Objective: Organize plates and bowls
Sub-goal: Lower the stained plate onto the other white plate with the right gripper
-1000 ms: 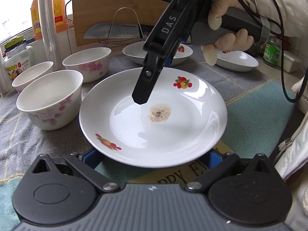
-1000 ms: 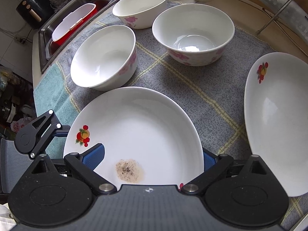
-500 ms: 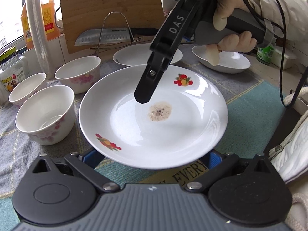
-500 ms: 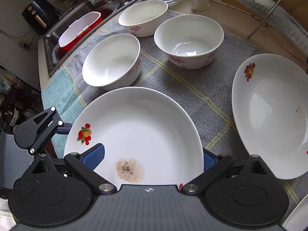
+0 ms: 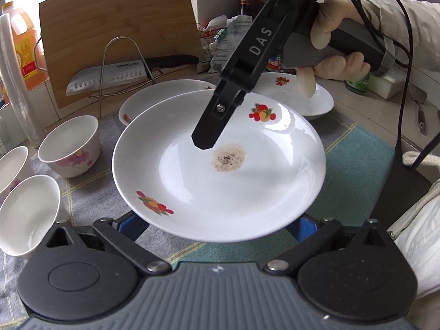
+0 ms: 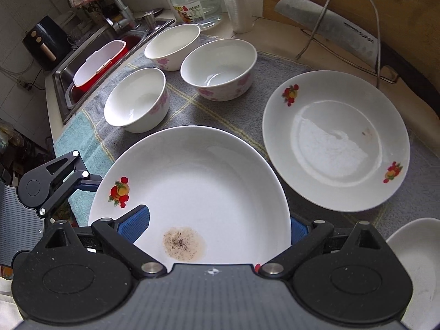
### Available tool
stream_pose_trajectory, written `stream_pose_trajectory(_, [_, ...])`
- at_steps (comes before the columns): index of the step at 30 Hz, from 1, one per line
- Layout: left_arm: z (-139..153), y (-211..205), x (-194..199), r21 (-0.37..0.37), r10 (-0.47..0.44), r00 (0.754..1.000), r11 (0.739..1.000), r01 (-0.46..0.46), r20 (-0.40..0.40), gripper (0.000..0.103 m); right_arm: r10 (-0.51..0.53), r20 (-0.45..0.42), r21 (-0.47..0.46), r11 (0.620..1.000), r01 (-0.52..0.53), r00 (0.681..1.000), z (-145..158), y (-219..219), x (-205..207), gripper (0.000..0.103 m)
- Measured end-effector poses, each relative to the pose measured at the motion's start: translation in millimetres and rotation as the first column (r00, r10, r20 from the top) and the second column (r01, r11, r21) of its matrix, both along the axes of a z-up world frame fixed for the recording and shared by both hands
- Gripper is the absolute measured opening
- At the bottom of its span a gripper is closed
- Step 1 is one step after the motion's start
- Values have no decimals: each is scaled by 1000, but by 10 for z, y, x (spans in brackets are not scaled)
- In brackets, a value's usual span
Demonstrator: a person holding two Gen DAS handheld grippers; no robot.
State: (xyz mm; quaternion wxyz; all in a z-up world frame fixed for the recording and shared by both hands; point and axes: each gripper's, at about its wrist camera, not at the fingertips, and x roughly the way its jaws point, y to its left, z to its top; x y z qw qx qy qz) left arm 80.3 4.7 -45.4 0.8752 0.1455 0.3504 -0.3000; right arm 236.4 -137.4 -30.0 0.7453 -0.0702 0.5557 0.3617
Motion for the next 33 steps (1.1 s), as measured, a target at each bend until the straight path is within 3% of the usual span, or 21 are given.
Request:
stream_pose_trajectory(17, [80,-924,374,-13,-181,984,983,181,3,102,-190,53,-13,982,191,980,147,-1156,-31,101])
stream_pose_trajectory(33, [-78,-1609,735,-8,-249,968,969,249,-25,102,-289,61,-24,957,290,956,11,-1896,125,101])
